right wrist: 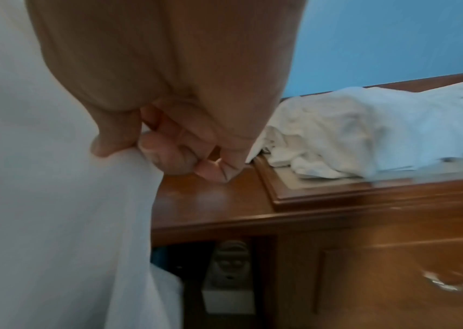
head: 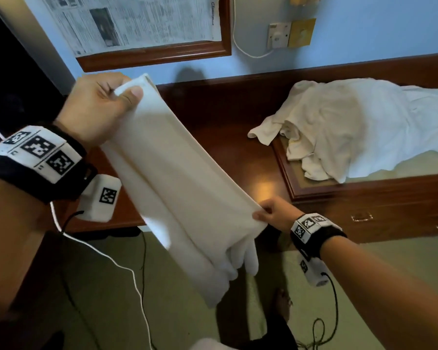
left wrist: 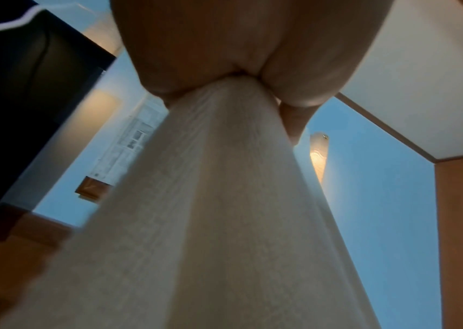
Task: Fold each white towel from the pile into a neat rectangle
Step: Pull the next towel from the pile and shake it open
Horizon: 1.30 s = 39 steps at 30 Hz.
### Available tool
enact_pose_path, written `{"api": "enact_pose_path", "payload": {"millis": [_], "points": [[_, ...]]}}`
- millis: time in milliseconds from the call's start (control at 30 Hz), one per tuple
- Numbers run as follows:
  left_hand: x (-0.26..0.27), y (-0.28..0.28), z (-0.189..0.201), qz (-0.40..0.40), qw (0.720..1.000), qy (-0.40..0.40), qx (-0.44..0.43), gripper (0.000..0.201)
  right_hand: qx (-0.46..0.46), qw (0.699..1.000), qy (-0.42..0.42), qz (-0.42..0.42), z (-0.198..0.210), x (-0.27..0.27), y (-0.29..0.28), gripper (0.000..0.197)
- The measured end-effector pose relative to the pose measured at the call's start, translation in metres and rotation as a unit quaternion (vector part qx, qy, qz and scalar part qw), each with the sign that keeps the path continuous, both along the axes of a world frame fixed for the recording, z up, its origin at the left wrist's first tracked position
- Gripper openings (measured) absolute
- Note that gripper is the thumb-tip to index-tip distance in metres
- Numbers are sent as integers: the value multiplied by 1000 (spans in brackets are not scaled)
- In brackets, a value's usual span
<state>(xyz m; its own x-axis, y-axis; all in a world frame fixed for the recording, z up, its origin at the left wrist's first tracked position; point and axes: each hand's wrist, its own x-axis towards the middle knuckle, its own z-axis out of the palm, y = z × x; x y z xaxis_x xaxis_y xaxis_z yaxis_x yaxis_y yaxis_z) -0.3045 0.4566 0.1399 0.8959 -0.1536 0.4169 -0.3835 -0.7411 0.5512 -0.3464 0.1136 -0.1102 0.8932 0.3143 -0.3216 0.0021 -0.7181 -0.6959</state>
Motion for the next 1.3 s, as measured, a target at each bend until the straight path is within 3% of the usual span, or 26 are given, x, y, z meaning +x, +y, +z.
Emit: {"api": "enact_pose_path", "payload": {"millis": [133, 233, 333, 433, 533, 633, 733, 800, 867, 1033, 1200, 1300], "points": [[2, 24, 0, 31, 998, 8, -50, 29, -117, 990, 61, -55, -34, -18, -53, 23], [1, 30, 2, 48, 996, 21, -73, 17, -189, 968, 85, -144, -47, -27, -84, 25], [-5, 16, -5, 51, 997, 19, -63, 17, -212, 948, 83, -222, -47, -30, -96, 11], [-8, -6, -17, 13, 998, 34, -59, 31, -227, 943, 68, -234, -36, -23, -86, 29], [-13, -39, -27, -37, 997, 39, -61, 22, -134, 965, -16, -224, -5, -6, -52, 41], [-14, -71, -43, -94, 992, 84, -23, 26, 39, 981, -140, -131, 54, 13, 0, 48], [-17, -95, -48, -131, 984, 117, 2, 22, 268, 956, -113, -47, 121, 28, 42, 56], [-16, -98, -46, -139, 983, 117, 4, 22, 343, 933, -109, -26, 150, 34, 54, 43], [-14, -94, -40, -135, 986, 93, 5, 24, 349, 927, -133, -29, 170, 36, 58, 26], [-8, -77, -27, -107, 991, 72, -45, 21, 322, 920, -224, 12, 203, 40, 79, 14], [-1, -61, -27, -109, 966, 72, -221, 28, 233, 917, -323, -4, 244, 52, 96, 25], [-5, -54, -44, -140, 953, 76, -260, 35, 216, 910, -354, 9, 267, 58, 98, 22]]}}
